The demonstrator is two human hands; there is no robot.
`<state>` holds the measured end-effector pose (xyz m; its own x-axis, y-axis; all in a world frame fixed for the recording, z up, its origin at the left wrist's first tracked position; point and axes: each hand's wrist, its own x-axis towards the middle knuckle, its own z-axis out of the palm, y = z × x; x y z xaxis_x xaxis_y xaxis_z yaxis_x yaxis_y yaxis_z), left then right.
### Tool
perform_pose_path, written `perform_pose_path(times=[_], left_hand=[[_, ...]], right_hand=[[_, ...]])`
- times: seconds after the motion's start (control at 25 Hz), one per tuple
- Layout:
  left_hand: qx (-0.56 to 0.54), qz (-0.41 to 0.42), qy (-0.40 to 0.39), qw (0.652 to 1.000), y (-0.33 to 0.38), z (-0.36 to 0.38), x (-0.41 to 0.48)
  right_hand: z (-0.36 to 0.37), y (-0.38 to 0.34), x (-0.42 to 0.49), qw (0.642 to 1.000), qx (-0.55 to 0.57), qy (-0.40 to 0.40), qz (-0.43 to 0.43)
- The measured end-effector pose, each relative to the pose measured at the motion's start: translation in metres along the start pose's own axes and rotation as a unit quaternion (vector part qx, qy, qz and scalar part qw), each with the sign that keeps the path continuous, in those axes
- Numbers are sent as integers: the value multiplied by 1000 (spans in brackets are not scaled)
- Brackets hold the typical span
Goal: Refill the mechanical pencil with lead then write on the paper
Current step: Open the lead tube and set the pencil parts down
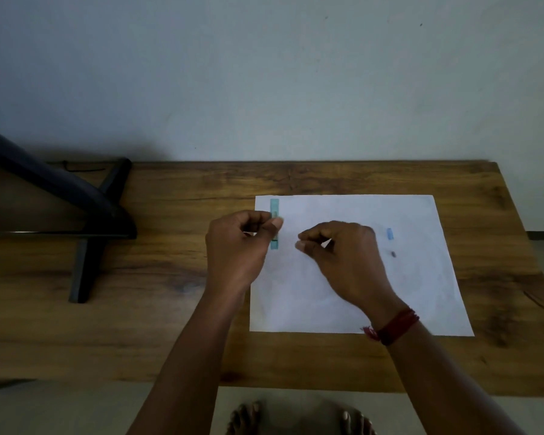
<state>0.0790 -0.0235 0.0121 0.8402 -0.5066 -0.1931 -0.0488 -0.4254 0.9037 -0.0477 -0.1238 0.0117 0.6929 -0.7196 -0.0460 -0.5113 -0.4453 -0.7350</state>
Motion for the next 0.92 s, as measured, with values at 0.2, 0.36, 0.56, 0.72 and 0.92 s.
perform_pose_path(times=[0.2,0.36,0.56,0.72,0.92], left_hand=[[-22,-8,19,1000,-4,0,5],[-28,4,26,999,-4,0,6],[-40,8,27,999,-6,1,5],[-42,16,22,999,-6,6,4],[-34,22,11,999,-4,7,5]], right_hand=[[25,-7,-13,988,-98,-35,-116],[30,-8,-17,987,-96,-20,-125],[32,-6,-19,988,-89,-35,-124],[30,0,-18,986,-92,-63,-122],[11,-3,-10,992,-35,13,-120]])
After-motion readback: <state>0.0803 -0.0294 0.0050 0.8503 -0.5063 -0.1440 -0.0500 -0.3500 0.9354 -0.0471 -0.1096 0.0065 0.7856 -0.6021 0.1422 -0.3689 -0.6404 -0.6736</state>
